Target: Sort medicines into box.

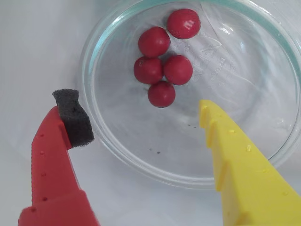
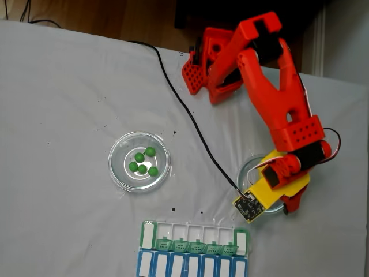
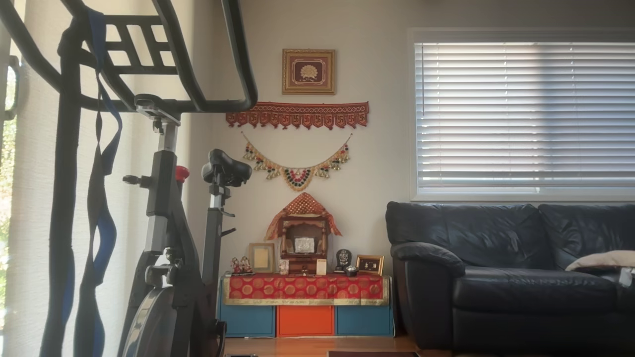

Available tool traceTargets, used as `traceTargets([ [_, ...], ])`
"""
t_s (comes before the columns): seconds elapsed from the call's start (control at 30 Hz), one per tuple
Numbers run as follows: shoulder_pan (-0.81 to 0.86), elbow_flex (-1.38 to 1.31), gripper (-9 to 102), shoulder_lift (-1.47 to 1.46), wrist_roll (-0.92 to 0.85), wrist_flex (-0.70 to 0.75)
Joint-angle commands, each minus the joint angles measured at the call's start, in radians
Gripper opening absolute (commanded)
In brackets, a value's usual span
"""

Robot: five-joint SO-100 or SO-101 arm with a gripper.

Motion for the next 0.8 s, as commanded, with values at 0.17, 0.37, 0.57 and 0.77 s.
traceTargets([
  [0.17, -0.009, -0.011, 40, 0.021, 0.003, -0.011],
  [0.37, 0.009, 0.009, 40, 0.002, -0.009, -0.028],
  [0.57, 0.02, 0.017, 38, -0.011, -0.009, -0.031],
  [0.77, 0.012, 0.038, 25, -0.005, 0.006, -0.041],
])
